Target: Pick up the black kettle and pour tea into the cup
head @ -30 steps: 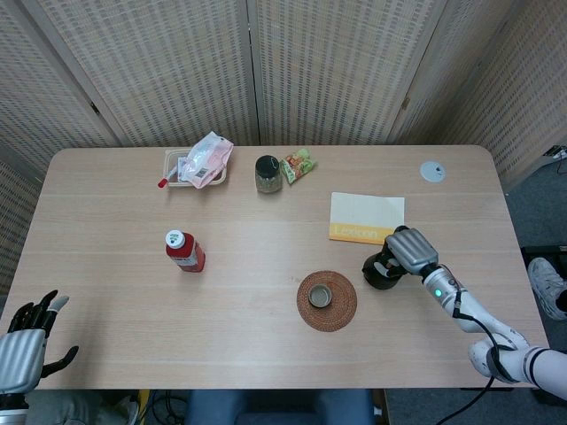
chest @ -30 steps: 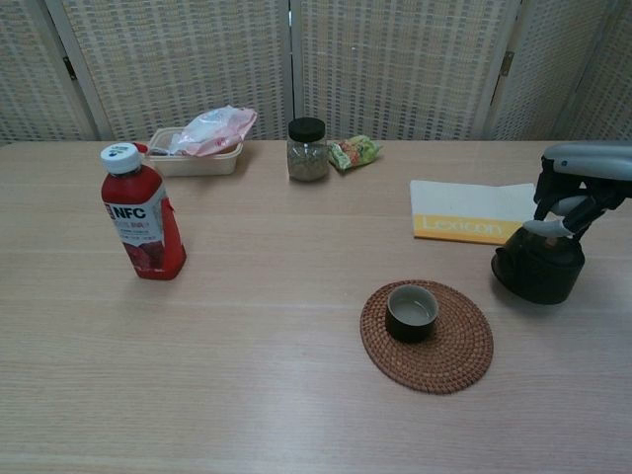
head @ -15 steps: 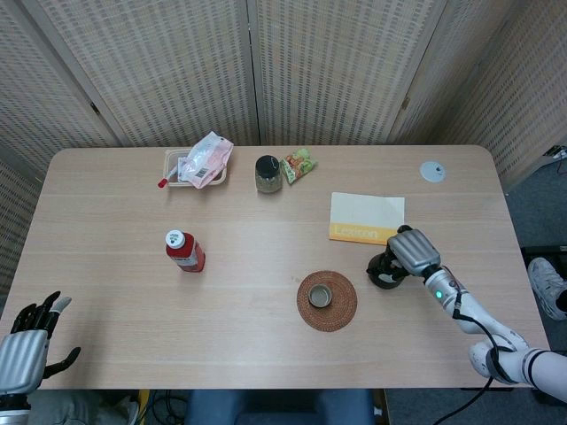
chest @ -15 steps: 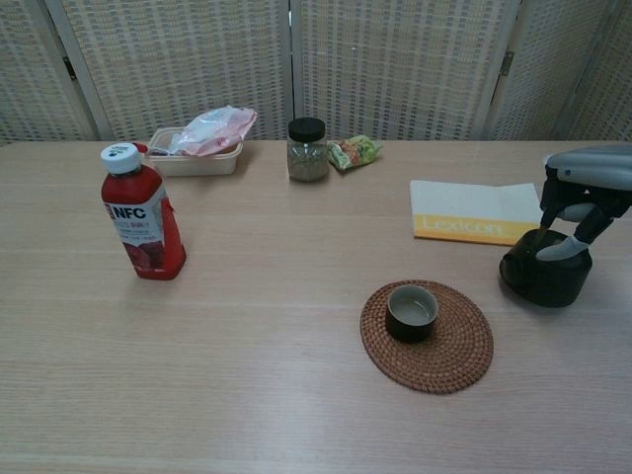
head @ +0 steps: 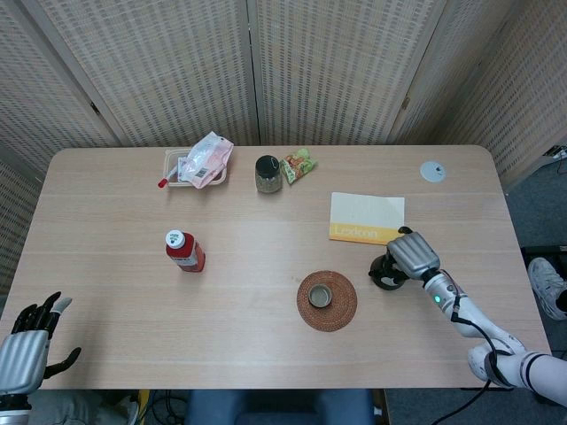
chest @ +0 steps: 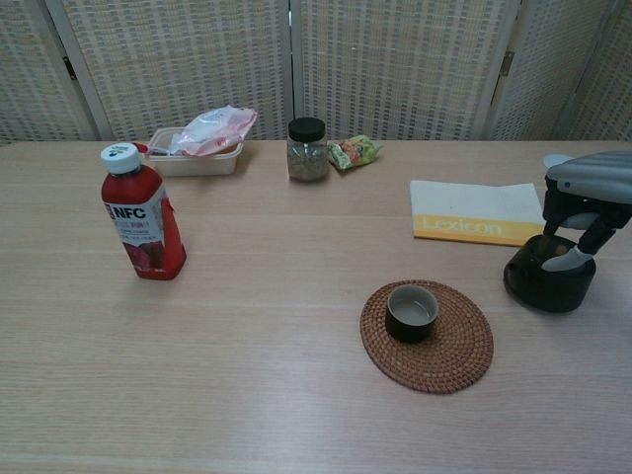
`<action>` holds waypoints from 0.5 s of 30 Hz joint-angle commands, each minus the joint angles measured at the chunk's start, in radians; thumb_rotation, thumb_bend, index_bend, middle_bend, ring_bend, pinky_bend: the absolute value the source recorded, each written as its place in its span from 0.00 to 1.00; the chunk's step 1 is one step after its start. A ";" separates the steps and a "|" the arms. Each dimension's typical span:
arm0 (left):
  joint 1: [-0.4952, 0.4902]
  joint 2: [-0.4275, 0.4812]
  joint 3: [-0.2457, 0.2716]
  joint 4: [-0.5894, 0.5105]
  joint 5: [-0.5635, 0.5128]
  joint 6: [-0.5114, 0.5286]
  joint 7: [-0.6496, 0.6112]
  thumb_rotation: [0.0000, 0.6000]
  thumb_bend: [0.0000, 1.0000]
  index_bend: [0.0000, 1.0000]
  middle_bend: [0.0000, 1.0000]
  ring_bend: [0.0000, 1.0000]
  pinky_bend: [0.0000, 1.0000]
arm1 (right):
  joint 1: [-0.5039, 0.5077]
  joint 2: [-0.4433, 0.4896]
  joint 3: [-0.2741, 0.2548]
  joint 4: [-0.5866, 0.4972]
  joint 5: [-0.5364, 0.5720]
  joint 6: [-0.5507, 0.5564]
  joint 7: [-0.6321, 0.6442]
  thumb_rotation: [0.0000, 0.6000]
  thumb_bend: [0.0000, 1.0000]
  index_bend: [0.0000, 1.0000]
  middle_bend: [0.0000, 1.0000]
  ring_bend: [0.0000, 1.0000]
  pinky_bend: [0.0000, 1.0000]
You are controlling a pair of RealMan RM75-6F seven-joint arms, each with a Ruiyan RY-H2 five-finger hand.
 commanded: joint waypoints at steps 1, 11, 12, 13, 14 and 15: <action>0.000 0.000 0.000 0.001 0.000 0.000 -0.001 1.00 0.22 0.14 0.06 0.16 0.09 | -0.002 -0.001 -0.001 0.001 -0.001 0.000 -0.005 0.71 0.00 0.98 0.94 0.80 0.18; 0.000 -0.004 0.002 0.008 -0.001 -0.004 -0.007 1.00 0.22 0.14 0.06 0.16 0.09 | -0.012 -0.010 -0.002 0.000 0.005 0.010 -0.066 0.69 0.00 0.96 0.88 0.76 0.17; 0.000 -0.005 0.002 0.009 -0.002 -0.004 -0.008 1.00 0.22 0.14 0.06 0.16 0.09 | -0.013 -0.012 -0.003 -0.002 0.008 0.009 -0.072 0.69 0.00 0.95 0.88 0.75 0.16; 0.000 -0.005 0.003 0.009 -0.002 -0.004 -0.008 1.00 0.22 0.14 0.06 0.16 0.09 | -0.014 -0.013 -0.003 -0.003 0.009 0.008 -0.077 0.69 0.00 0.94 0.87 0.75 0.16; 0.000 -0.005 0.003 0.010 -0.002 -0.005 -0.009 1.00 0.22 0.14 0.06 0.16 0.09 | -0.015 -0.014 -0.004 -0.003 0.011 0.008 -0.084 0.69 0.00 0.94 0.87 0.74 0.16; 0.000 -0.006 0.003 0.010 -0.002 -0.004 -0.010 1.00 0.22 0.14 0.06 0.16 0.09 | -0.015 -0.016 -0.005 -0.002 0.012 0.007 -0.091 0.69 0.00 0.94 0.86 0.74 0.16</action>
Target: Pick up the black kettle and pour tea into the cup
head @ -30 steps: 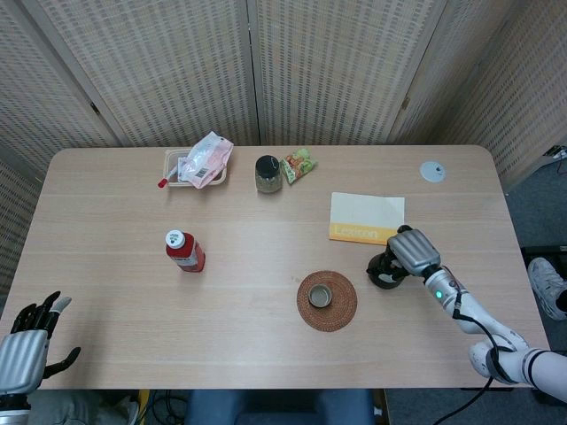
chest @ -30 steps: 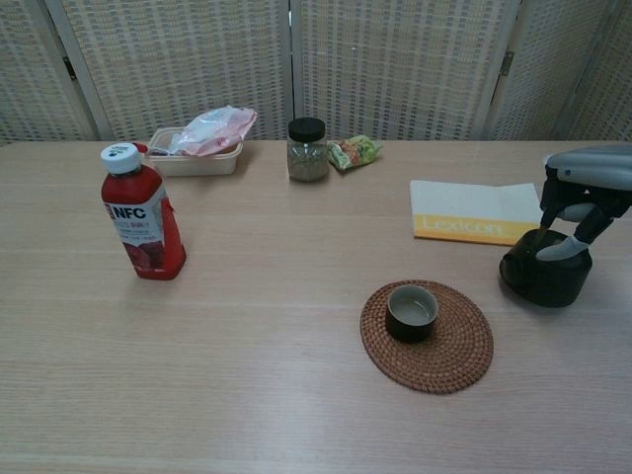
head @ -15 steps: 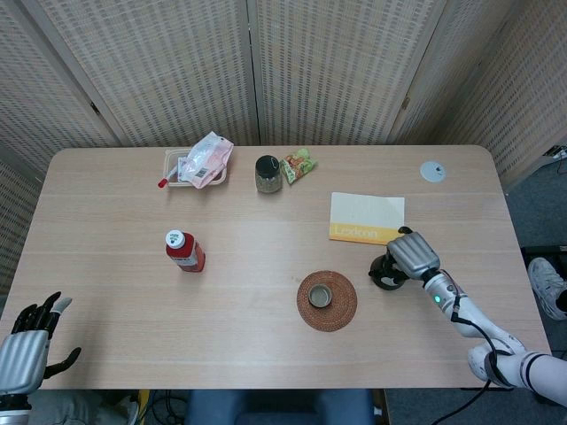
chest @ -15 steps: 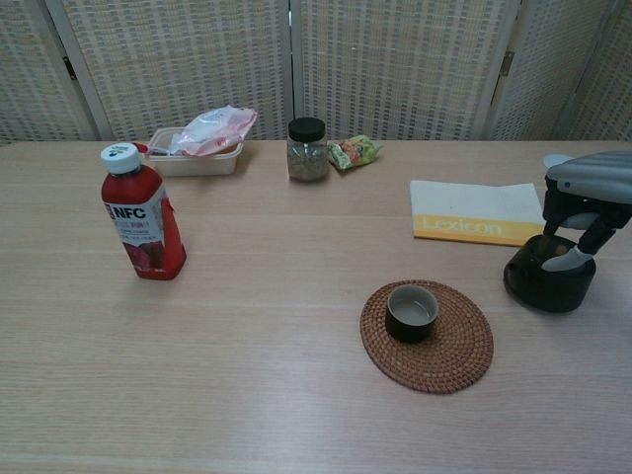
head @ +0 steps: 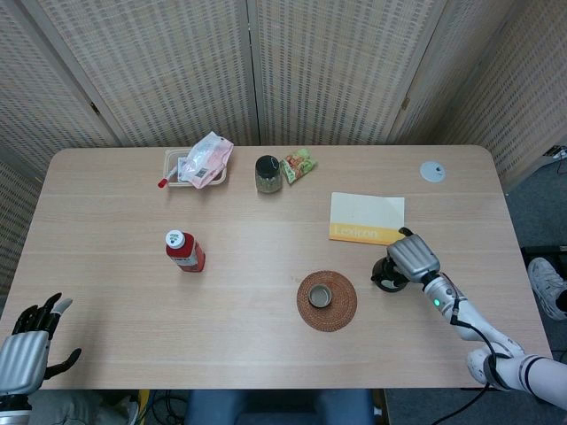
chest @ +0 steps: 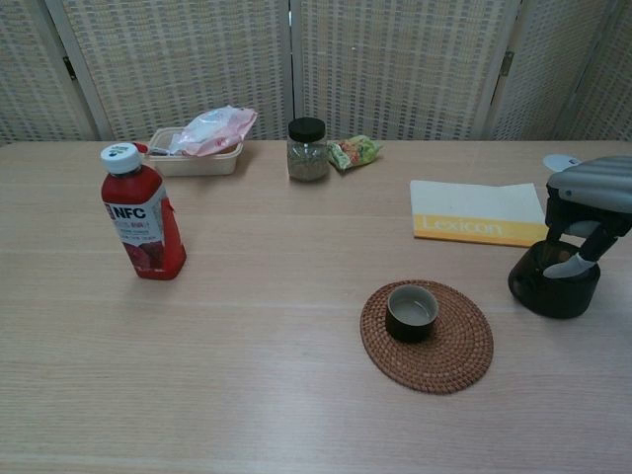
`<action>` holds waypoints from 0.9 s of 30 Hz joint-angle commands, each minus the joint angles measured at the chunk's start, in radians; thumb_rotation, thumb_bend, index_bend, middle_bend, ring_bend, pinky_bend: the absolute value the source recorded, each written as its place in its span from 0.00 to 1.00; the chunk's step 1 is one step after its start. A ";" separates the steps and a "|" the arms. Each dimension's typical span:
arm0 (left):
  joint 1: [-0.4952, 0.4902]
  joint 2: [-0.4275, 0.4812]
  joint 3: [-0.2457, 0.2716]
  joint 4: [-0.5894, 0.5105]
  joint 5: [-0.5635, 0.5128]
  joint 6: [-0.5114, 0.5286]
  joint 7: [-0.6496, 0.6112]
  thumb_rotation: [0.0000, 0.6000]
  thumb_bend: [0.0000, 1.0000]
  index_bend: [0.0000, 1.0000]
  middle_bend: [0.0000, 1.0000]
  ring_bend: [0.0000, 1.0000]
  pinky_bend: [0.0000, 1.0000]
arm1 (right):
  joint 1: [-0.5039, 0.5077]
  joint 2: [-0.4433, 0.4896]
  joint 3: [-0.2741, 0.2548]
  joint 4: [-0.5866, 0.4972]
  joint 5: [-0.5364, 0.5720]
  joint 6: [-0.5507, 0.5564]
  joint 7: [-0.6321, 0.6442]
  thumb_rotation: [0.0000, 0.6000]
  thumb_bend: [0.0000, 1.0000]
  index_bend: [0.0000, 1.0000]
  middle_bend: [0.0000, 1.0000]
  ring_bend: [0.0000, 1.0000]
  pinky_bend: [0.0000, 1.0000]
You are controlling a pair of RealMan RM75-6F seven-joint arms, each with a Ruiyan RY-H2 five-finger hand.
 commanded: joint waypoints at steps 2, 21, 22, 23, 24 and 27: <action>0.001 0.000 0.000 0.002 0.000 0.001 -0.003 1.00 0.22 0.14 0.06 0.16 0.09 | -0.002 -0.006 -0.002 -0.001 0.008 -0.004 -0.026 0.69 0.00 0.94 0.86 0.74 0.16; 0.003 0.003 -0.001 0.007 0.003 0.008 -0.015 1.00 0.22 0.14 0.06 0.16 0.09 | -0.015 0.019 0.020 -0.069 0.048 0.031 -0.121 0.69 0.00 0.52 0.49 0.40 0.14; 0.003 0.003 -0.001 0.006 0.003 0.008 -0.015 1.00 0.22 0.14 0.06 0.16 0.09 | -0.016 0.022 0.021 -0.074 0.048 0.034 -0.122 0.69 0.00 0.48 0.46 0.37 0.12; 0.003 0.004 -0.001 0.006 0.003 0.009 -0.015 1.00 0.22 0.14 0.06 0.16 0.09 | -0.018 0.025 0.023 -0.082 0.048 0.039 -0.124 0.69 0.00 0.44 0.42 0.33 0.11; 0.003 0.004 -0.002 0.006 0.004 0.009 -0.015 1.00 0.22 0.14 0.06 0.16 0.09 | -0.019 0.028 0.025 -0.087 0.047 0.046 -0.125 0.69 0.00 0.39 0.38 0.29 0.10; 0.003 0.006 -0.002 0.004 0.005 0.011 -0.015 1.00 0.22 0.14 0.06 0.16 0.09 | -0.027 0.037 0.030 -0.108 0.046 0.067 -0.125 0.69 0.00 0.25 0.25 0.16 0.04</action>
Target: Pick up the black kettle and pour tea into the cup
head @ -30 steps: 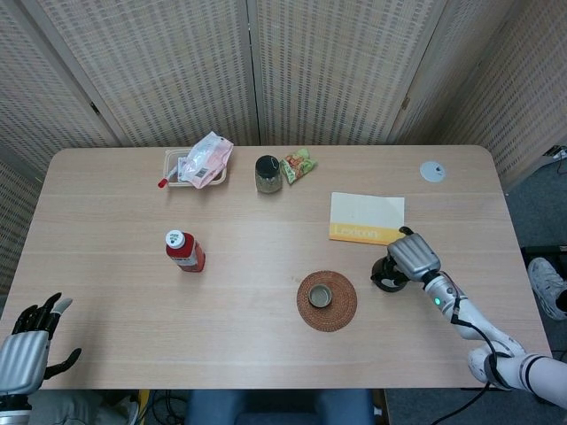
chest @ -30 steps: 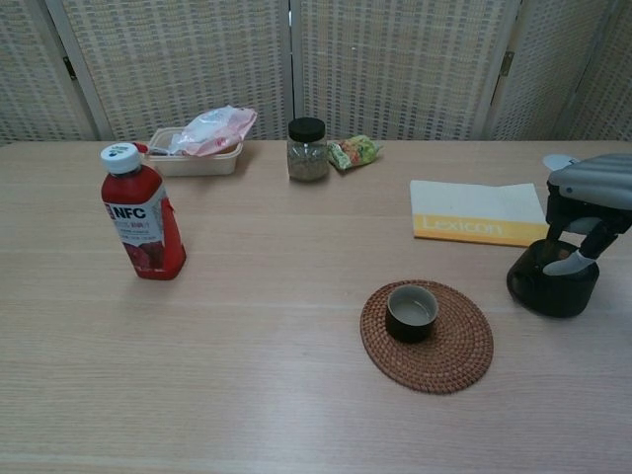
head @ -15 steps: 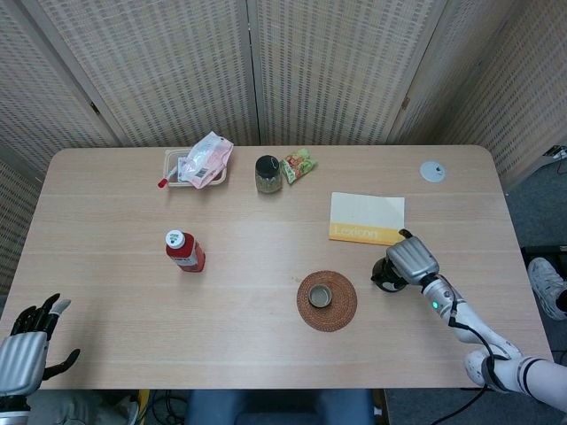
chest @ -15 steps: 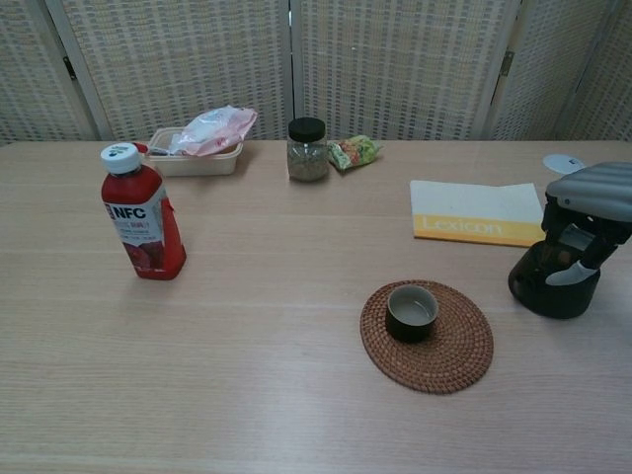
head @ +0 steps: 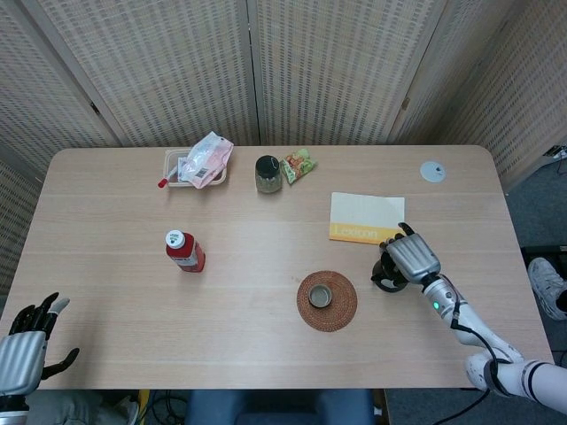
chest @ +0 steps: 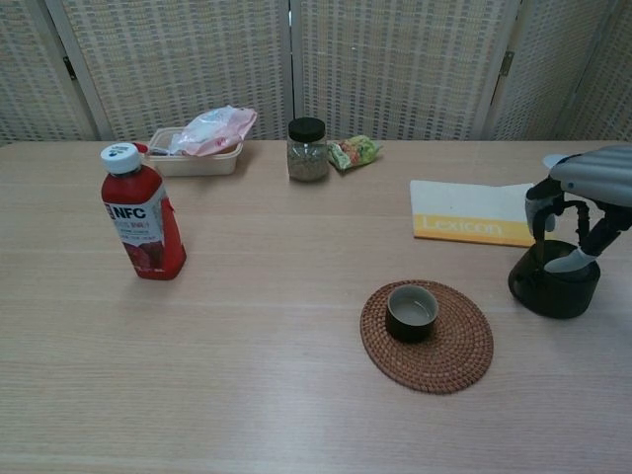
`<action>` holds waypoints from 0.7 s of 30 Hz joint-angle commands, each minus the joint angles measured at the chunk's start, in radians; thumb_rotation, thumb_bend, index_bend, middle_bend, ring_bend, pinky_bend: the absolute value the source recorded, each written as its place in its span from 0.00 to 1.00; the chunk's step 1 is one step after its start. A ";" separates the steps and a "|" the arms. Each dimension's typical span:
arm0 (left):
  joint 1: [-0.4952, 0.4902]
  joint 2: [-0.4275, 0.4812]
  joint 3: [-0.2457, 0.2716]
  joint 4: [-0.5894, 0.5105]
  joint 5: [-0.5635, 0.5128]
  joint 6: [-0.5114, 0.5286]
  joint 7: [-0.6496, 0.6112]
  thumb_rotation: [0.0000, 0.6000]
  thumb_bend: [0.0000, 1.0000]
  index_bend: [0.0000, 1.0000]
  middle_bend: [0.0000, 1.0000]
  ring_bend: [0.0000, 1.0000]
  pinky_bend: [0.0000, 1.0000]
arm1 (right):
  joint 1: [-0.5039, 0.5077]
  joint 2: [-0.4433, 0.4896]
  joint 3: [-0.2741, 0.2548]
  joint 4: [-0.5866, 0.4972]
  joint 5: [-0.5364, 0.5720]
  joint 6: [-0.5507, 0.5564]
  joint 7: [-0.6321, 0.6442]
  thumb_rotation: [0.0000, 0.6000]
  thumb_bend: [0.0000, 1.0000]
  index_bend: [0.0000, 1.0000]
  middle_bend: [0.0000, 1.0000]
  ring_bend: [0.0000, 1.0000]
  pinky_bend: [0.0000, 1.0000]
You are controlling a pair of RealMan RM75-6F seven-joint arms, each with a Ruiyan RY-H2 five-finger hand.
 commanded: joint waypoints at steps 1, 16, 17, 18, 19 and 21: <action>0.000 0.001 0.000 -0.001 0.001 0.001 0.000 1.00 0.22 0.14 0.06 0.16 0.09 | -0.008 0.011 0.007 -0.021 0.000 0.020 -0.001 0.69 0.00 0.22 0.22 0.13 0.03; -0.001 0.010 -0.009 -0.001 0.008 0.017 -0.008 1.00 0.22 0.14 0.06 0.16 0.09 | -0.181 0.138 0.007 -0.207 -0.010 0.312 -0.029 1.00 0.00 0.03 0.12 0.05 0.00; -0.001 0.010 -0.010 -0.001 0.008 0.017 -0.009 1.00 0.22 0.14 0.06 0.16 0.09 | -0.197 0.147 0.002 -0.217 -0.011 0.332 -0.031 1.00 0.00 0.03 0.12 0.05 0.00; -0.003 0.010 -0.010 -0.001 0.009 0.015 -0.009 1.00 0.22 0.14 0.06 0.16 0.09 | -0.219 0.159 -0.004 -0.230 -0.012 0.357 -0.032 1.00 0.00 0.03 0.12 0.05 0.00; -0.004 0.010 -0.011 -0.001 0.009 0.014 -0.010 1.00 0.22 0.14 0.06 0.16 0.09 | -0.235 0.168 -0.009 -0.239 -0.014 0.375 -0.031 1.00 0.00 0.03 0.12 0.05 0.00; -0.006 0.010 -0.012 -0.002 0.011 0.014 -0.011 1.00 0.22 0.14 0.06 0.16 0.09 | -0.272 0.185 -0.020 -0.257 -0.020 0.418 -0.026 1.00 0.00 0.03 0.12 0.05 0.00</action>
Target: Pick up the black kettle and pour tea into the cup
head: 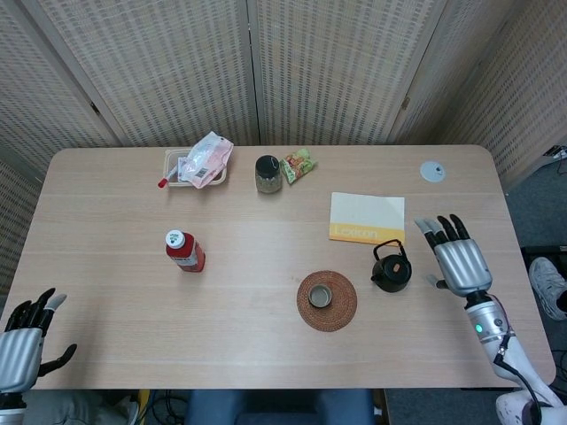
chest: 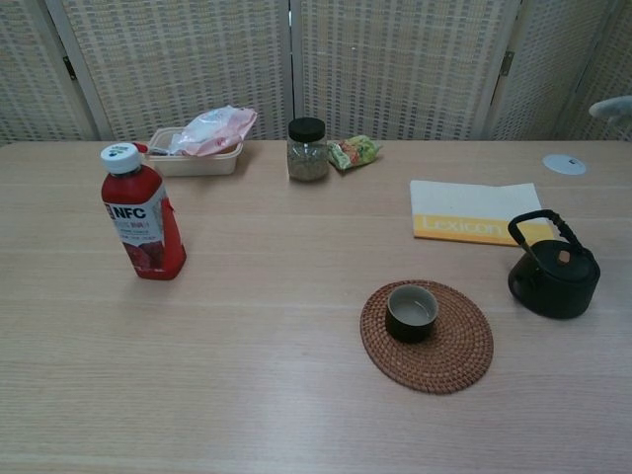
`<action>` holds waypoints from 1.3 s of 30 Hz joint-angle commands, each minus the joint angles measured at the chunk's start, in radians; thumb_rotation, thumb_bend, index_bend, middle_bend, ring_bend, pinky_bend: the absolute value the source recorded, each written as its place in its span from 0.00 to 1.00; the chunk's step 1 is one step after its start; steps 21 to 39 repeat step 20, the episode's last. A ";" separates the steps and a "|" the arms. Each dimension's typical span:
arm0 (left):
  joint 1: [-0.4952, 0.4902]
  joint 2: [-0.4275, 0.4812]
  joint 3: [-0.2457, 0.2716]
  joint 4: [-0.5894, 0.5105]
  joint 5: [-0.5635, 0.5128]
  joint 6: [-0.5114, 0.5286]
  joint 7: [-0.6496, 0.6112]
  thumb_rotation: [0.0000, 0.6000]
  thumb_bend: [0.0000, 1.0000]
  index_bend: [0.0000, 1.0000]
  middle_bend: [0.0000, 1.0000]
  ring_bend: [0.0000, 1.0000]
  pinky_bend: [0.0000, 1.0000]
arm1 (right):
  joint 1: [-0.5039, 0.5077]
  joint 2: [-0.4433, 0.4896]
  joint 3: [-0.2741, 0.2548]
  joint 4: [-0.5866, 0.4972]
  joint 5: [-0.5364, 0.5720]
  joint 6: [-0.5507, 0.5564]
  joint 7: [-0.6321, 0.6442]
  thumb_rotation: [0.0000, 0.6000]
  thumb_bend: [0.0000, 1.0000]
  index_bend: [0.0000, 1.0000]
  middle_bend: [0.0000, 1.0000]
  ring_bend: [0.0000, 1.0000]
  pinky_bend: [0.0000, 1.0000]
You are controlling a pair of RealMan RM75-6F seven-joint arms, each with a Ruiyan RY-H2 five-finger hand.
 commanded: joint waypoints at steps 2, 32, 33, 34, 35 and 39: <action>-0.002 0.002 -0.003 -0.003 0.002 0.002 -0.001 1.00 0.22 0.14 0.06 0.16 0.09 | -0.087 0.044 -0.030 -0.043 -0.026 0.101 0.008 1.00 0.00 0.03 0.12 0.05 0.00; -0.015 -0.009 -0.021 -0.010 0.017 0.023 -0.002 1.00 0.22 0.14 0.06 0.16 0.08 | -0.290 0.043 -0.068 -0.018 -0.201 0.352 0.201 1.00 0.00 0.04 0.20 0.08 0.00; -0.015 -0.009 -0.021 -0.010 0.017 0.023 -0.002 1.00 0.22 0.14 0.06 0.16 0.08 | -0.290 0.043 -0.068 -0.018 -0.201 0.352 0.201 1.00 0.00 0.04 0.20 0.08 0.00; -0.015 -0.009 -0.021 -0.010 0.017 0.023 -0.002 1.00 0.22 0.14 0.06 0.16 0.08 | -0.290 0.043 -0.068 -0.018 -0.201 0.352 0.201 1.00 0.00 0.04 0.20 0.08 0.00; -0.015 -0.009 -0.021 -0.010 0.017 0.023 -0.002 1.00 0.22 0.14 0.06 0.16 0.08 | -0.290 0.043 -0.068 -0.018 -0.201 0.352 0.201 1.00 0.00 0.04 0.20 0.08 0.00; -0.015 -0.009 -0.021 -0.010 0.017 0.023 -0.002 1.00 0.22 0.14 0.06 0.16 0.08 | -0.290 0.043 -0.068 -0.018 -0.201 0.352 0.201 1.00 0.00 0.04 0.20 0.08 0.00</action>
